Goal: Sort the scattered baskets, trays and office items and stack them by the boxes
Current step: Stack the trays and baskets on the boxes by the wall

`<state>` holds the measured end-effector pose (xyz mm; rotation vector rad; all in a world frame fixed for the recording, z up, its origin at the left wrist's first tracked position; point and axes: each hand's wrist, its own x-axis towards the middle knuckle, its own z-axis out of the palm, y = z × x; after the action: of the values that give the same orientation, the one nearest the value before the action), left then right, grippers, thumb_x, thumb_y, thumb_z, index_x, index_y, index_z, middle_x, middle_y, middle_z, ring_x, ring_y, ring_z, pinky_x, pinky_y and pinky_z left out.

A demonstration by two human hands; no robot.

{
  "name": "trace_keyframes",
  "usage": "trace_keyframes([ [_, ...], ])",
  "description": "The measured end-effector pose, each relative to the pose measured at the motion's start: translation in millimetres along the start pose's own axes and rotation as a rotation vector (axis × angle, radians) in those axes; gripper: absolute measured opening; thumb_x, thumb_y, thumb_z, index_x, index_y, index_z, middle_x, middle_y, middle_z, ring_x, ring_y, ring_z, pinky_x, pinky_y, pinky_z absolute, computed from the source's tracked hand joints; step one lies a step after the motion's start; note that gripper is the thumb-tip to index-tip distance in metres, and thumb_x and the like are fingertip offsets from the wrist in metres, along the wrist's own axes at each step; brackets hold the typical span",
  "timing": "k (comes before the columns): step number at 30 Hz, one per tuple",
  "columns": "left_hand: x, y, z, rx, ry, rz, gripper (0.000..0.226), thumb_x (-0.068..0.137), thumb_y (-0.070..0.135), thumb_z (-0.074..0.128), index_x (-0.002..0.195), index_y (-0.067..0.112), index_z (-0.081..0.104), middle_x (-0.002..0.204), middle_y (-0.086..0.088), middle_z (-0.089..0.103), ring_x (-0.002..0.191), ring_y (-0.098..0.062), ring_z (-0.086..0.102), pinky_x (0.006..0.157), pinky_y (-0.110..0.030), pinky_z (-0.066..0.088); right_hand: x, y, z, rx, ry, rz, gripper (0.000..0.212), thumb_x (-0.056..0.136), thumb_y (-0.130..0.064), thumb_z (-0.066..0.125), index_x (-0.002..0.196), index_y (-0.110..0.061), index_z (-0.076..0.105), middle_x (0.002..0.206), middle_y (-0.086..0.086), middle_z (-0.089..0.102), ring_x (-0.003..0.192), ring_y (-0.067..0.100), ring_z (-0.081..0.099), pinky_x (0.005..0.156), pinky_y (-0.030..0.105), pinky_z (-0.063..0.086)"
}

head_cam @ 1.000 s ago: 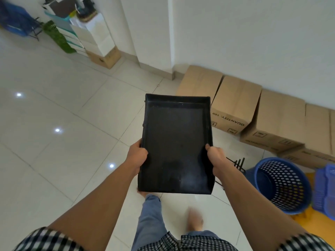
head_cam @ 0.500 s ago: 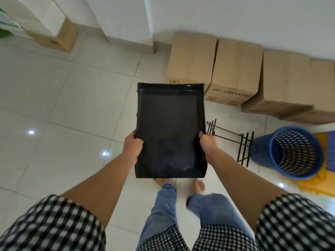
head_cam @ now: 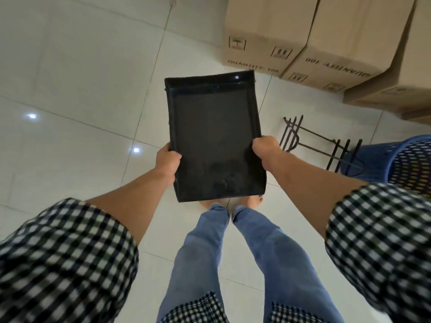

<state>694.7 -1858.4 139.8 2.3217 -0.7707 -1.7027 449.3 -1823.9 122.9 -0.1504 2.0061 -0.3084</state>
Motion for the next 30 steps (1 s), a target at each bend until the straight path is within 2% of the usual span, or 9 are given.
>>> trace_keyframes([
  [2, 25, -11, 20, -0.042, -0.012, -0.008, 0.036, 0.1, 0.004, 0.046, 0.125, 0.026, 0.061, 0.107, 0.007, 0.063, 0.1, -0.02, 0.058, 0.106, -0.047, 0.046, 27, 4, 2, -0.082, 0.05, -0.013, 0.015, 0.096, -0.017, 0.051, 0.104, -0.009, 0.061, 0.089, 0.007, 0.057, 0.08, 0.025, 0.057, 0.071, 0.036, 0.049],
  [6, 81, -40, 64, -0.116, -0.022, -0.013, 0.044, 0.096, 0.001, 0.046, 0.133, 0.02, 0.06, 0.122, -0.003, 0.065, 0.112, -0.028, 0.06, 0.106, -0.046, 0.049, 85, 20, 6, -0.253, 0.089, -0.068, 0.014, 0.096, -0.02, 0.052, 0.102, -0.011, 0.061, 0.085, 0.005, 0.056, 0.074, 0.023, 0.056, 0.056, 0.031, 0.046],
  [11, 144, -80, 110, -0.18, -0.001, -0.038, 0.043, 0.098, 0.003, 0.047, 0.137, 0.019, 0.058, 0.128, -0.004, 0.065, 0.115, -0.03, 0.059, 0.106, -0.046, 0.049, 156, 38, 27, -0.343, 0.048, -0.163, 0.027, 0.091, -0.022, 0.054, 0.114, -0.013, 0.064, 0.09, 0.004, 0.06, 0.073, 0.02, 0.055, 0.059, 0.028, 0.042],
  [15, 182, -100, 141, -0.225, -0.002, -0.051, 0.04, 0.099, 0.006, 0.049, 0.136, 0.019, 0.059, 0.124, -0.002, 0.066, 0.108, -0.026, 0.06, 0.097, -0.038, 0.052, 201, 53, 46, -0.339, 0.056, -0.202, 0.035, 0.091, -0.026, 0.059, 0.125, -0.015, 0.057, 0.097, 0.003, 0.058, 0.074, 0.017, 0.052, 0.058, 0.027, 0.04],
  [19, 209, -109, 168, -0.223, 0.006, -0.051, 0.04, 0.1, 0.011, 0.049, 0.138, 0.02, 0.055, 0.122, -0.001, 0.064, 0.103, -0.023, 0.061, 0.086, -0.037, 0.051, 234, 63, 51, -0.327, 0.092, -0.224, 0.043, 0.093, -0.028, 0.059, 0.132, -0.014, 0.05, 0.115, 0.008, 0.06, 0.095, 0.028, 0.059, 0.075, 0.036, 0.052],
  [22, 224, -113, 186, -0.172, 0.019, -0.031, 0.041, 0.101, 0.01, 0.048, 0.139, 0.023, 0.049, 0.12, 0.001, 0.06, 0.099, -0.018, 0.058, 0.085, -0.036, 0.049, 254, 65, 50, -0.338, 0.118, -0.246, 0.046, 0.094, -0.028, 0.06, 0.135, -0.013, 0.046, 0.122, 0.01, 0.058, 0.104, 0.031, 0.059, 0.084, 0.04, 0.054],
  [27, 238, -107, 205, 0.042, -0.009, -0.068, 0.045, 0.1, 0.004, 0.042, 0.142, 0.021, 0.04, 0.124, -0.003, 0.051, 0.111, -0.029, 0.051, 0.106, -0.051, 0.047, 274, 68, 48, -0.364, 0.091, -0.218, 0.054, 0.092, -0.033, 0.063, 0.137, -0.014, 0.041, 0.123, 0.011, 0.054, 0.104, 0.031, 0.058, 0.089, 0.044, 0.055],
  [30, 242, -104, 204, 0.117, -0.045, -0.127, 0.042, 0.101, 0.005, 0.042, 0.141, 0.017, 0.043, 0.133, -0.01, 0.054, 0.119, -0.035, 0.053, 0.104, -0.055, 0.049, 277, 66, 47, -0.381, 0.064, -0.221, 0.059, 0.092, -0.037, 0.066, 0.14, -0.016, 0.039, 0.128, 0.011, 0.052, 0.111, 0.033, 0.058, 0.092, 0.046, 0.056],
])
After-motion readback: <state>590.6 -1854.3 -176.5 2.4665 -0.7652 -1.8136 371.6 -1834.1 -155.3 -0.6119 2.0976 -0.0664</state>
